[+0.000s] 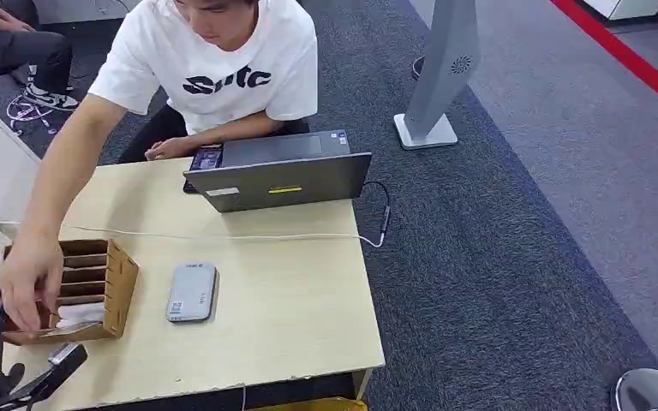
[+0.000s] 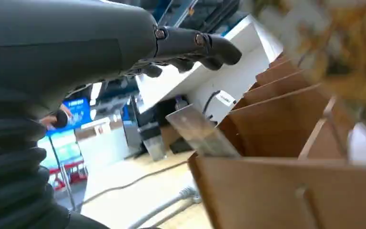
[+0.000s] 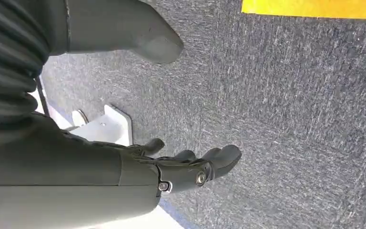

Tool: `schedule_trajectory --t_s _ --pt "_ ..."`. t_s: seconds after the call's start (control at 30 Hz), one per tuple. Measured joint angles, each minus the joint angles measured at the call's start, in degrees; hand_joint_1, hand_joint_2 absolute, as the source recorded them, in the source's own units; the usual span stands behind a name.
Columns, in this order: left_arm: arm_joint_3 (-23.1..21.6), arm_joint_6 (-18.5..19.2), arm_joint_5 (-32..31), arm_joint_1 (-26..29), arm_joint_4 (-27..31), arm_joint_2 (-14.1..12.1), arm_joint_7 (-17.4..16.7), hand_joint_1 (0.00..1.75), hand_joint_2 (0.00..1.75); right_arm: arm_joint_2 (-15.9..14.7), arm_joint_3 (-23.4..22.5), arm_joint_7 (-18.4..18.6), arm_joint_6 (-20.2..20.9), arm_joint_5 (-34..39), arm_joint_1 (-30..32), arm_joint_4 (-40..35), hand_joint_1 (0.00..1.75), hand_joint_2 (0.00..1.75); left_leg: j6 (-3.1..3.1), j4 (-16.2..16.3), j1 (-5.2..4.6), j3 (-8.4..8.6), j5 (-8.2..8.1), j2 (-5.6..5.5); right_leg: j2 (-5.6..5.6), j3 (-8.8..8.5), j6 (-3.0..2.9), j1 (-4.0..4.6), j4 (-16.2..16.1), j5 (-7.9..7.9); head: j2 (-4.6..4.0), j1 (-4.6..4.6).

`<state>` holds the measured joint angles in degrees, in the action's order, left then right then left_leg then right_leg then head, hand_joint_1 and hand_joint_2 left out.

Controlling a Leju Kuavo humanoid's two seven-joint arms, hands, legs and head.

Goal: Pass the card to the sensor for recognition and then transmit it.

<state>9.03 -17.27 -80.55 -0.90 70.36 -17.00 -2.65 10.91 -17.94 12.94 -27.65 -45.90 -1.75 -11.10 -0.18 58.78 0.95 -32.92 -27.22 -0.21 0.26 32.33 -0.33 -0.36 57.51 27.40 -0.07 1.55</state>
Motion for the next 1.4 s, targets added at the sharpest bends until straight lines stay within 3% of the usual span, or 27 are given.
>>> schedule_trajectory --t_s 0.37,0.8,0.9,1.03,1.13,1.4 --pt "0.00 -0.02 1.67 -8.32 -6.67 -1.07 1.90 0.00 1.75 0.00 -0.26 -0.07 0.81 -1.51 -0.02 0.00 0.00 1.75 -0.04 0.00 0.00 0.01 0.07 0.01 0.03 0.00 -0.05 0.00 0.01 -0.05 0.00 0.00" --pt "0.00 2.38 3.72 -8.96 -8.77 -2.38 3.85 0.00 1.75 -0.02 -1.25 -0.09 0.85 -2.52 -0.04 0.00 0.00 1.75 -0.05 0.00 0.00 0.00 0.07 0.02 0.05 0.02 -0.05 0.00 0.01 -0.04 0.00 0.02" --pt "-0.02 4.86 5.72 -8.85 -8.77 -2.58 4.98 0.00 1.75 -0.02 -1.40 -0.09 0.90 -2.73 -0.05 0.00 0.00 1.75 -0.05 0.00 0.00 -0.01 0.07 0.02 0.05 0.01 -0.05 0.00 0.01 -0.04 0.00 0.02" --pt "-0.78 12.73 13.26 -6.78 -6.92 -3.78 9.68 0.00 1.75 -0.02 -2.01 -0.04 0.92 -3.65 -0.02 0.00 0.00 1.75 -0.05 0.00 0.01 0.01 0.07 0.13 0.15 0.04 -0.05 0.01 0.01 -0.04 0.00 0.00" --pt "-1.64 16.37 16.53 -5.61 -4.59 -5.04 10.52 0.00 1.75 -0.02 -2.75 -0.02 0.94 -4.20 -0.11 -0.04 0.00 1.75 -0.05 0.00 0.00 0.00 0.06 0.09 0.11 0.04 -0.04 0.00 0.01 -0.03 0.00 0.02" --pt "-4.77 17.92 18.34 -4.15 -1.12 -6.23 11.06 0.00 1.75 -0.02 -3.96 -0.09 1.09 -4.57 -0.14 -0.31 0.00 1.75 -0.05 0.00 0.00 -0.01 0.07 0.06 0.07 0.01 -0.04 0.00 0.01 -0.04 0.00 0.02"
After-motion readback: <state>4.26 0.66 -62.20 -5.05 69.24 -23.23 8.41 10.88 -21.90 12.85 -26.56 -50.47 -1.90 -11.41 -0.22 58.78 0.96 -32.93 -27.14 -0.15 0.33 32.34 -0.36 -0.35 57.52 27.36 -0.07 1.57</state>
